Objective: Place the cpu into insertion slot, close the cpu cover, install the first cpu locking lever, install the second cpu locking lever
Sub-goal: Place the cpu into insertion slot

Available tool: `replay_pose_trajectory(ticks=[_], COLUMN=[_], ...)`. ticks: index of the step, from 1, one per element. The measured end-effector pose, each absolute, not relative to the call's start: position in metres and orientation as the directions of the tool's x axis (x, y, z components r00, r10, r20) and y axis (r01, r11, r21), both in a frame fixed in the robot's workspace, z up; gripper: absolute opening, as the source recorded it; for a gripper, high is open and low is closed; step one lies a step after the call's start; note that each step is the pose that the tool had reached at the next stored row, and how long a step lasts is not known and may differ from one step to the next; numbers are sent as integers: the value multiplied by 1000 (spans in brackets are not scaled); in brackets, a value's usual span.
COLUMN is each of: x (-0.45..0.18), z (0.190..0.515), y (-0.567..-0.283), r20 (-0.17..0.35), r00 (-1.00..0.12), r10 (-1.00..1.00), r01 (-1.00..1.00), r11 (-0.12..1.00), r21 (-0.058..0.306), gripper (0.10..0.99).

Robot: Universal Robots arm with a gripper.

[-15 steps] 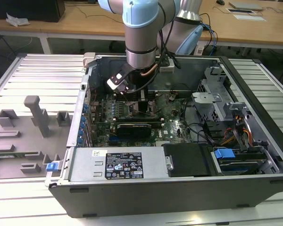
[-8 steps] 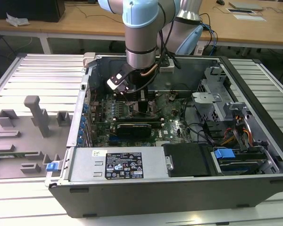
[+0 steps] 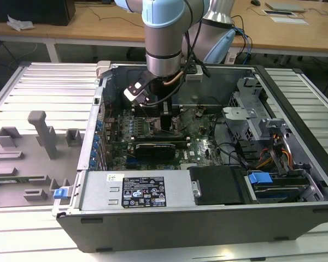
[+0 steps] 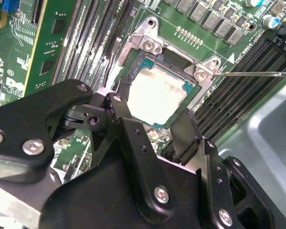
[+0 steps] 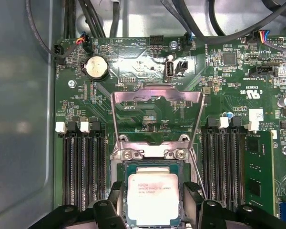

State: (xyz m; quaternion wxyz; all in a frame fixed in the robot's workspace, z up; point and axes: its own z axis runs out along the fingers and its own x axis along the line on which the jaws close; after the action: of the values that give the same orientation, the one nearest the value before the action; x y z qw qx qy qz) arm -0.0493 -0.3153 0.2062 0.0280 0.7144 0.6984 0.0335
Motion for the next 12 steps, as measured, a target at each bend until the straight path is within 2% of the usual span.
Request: replay_pose_trajectory(ticks=[1, 2, 3, 4, 6, 9, 10, 11, 12], x=[-49, -49, -49, -49, -49, -49, -49, -49, -49], z=[206, 206, 206, 206, 206, 206, 206, 206, 206], y=[-315, -315, -315, -315, -315, -315, -315, -315, -315], r20=[9, 8, 8, 8, 8, 8, 7, 7, 7], r00=[22, 22, 22, 22, 22, 22, 22, 22, 22], r10=[1000, 1000, 1000, 1000, 1000, 1000, 1000, 1000, 1000], r01=[996, 996, 996, 996, 996, 996, 996, 996, 996], r11=[-23, -23, -23, -23, -23, -23, -23, -23, -23], r21=[87, 87, 87, 87, 87, 87, 87, 87, 87], gripper=[616, 533, 408, 408, 282, 271, 200, 200, 129])
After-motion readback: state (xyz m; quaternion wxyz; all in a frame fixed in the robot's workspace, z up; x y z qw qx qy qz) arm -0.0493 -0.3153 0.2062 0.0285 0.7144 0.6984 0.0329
